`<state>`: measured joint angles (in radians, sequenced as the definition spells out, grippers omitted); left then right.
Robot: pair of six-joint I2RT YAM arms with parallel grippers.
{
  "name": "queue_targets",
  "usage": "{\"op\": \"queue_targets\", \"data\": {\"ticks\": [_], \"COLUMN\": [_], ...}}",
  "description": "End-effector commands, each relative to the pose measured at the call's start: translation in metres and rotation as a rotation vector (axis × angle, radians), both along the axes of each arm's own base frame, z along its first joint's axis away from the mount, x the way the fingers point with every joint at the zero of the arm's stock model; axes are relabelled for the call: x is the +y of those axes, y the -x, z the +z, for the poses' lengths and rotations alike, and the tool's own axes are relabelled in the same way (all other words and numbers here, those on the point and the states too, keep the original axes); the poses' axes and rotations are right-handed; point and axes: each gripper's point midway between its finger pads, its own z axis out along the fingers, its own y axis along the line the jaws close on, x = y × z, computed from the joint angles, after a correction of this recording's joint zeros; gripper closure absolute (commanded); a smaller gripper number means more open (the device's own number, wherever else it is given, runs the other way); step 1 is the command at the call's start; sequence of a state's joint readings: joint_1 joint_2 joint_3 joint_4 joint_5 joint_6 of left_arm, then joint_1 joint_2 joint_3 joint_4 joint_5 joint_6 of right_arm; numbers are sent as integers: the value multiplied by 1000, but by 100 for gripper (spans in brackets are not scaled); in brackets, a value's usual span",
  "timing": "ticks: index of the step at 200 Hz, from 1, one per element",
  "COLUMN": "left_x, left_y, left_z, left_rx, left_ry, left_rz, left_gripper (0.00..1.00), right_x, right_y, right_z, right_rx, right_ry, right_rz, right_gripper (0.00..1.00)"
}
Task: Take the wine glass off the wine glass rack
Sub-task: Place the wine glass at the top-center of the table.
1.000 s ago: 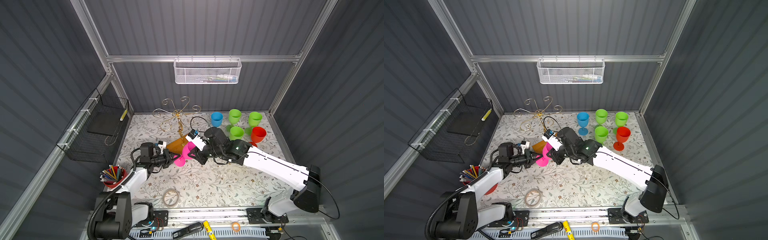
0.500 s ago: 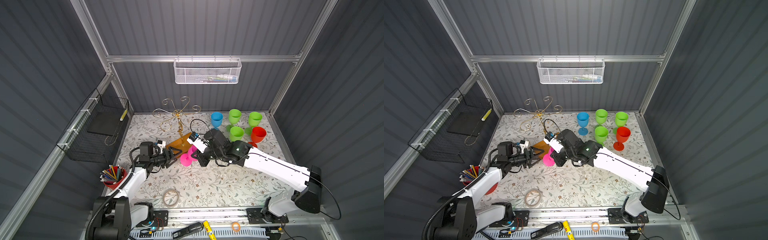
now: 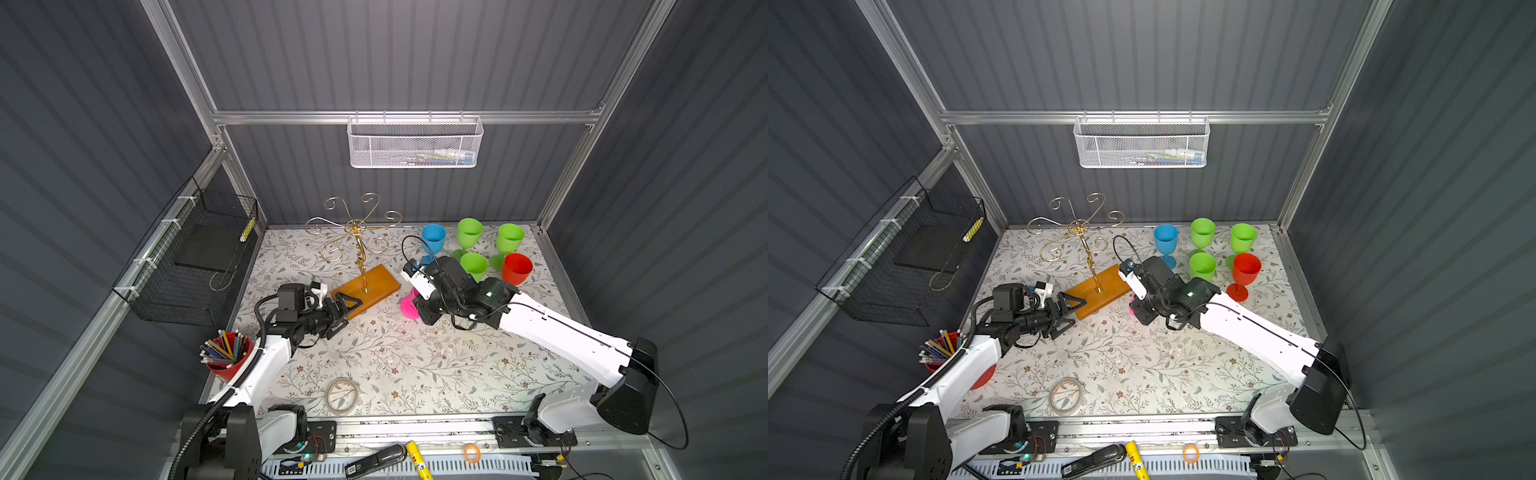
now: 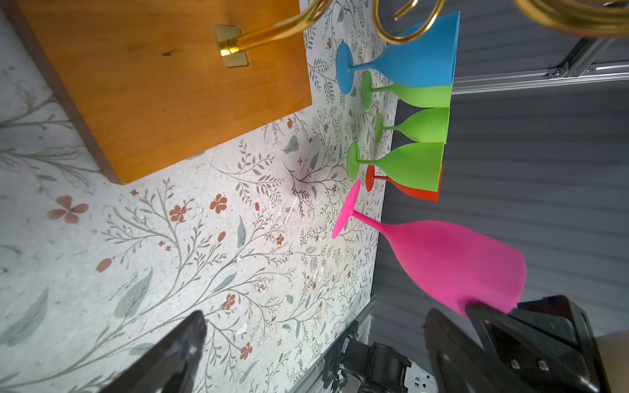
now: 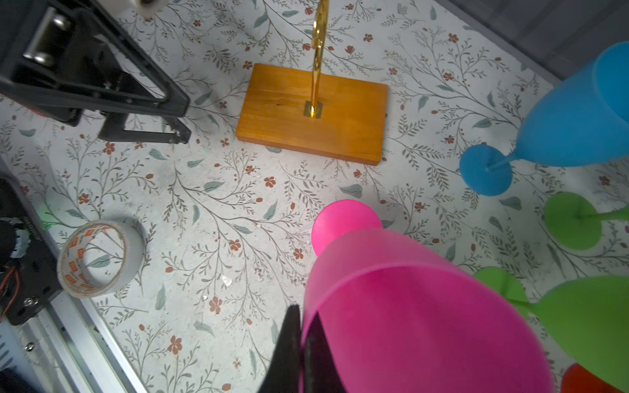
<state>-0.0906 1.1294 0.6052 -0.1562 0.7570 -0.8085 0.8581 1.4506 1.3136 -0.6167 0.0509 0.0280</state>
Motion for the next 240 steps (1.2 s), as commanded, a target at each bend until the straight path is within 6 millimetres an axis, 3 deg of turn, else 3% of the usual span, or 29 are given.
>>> {"op": "queue_targets", "data": {"ticks": [1,62,116,185,240], "left_x": [1,1,1,0,1], "left_y": [-1,0,-2,-4,-2], "left_z": [14,19,17,16,15], "left_rx": [-47,-59,-50,-42,-37], "left_ry": [-25,-28,-27,-26,-30], "left_rz": [-14,-15,-12,-15,-12], "left_gripper": [0,0,0,0,0], "right_x": [-11,-20,-24,-25,-27], "right_y": [-16,-61,-97,-120,-121], "right_z": [-14,-45,-57,-66,-62], "right_rx": [-8,2,-1,17,10], "right_ry": [71,173,206,237,229], "right_rz": [-22,-55,-95,-98,-108], "right_gripper": [100,100,100,100,56]}}
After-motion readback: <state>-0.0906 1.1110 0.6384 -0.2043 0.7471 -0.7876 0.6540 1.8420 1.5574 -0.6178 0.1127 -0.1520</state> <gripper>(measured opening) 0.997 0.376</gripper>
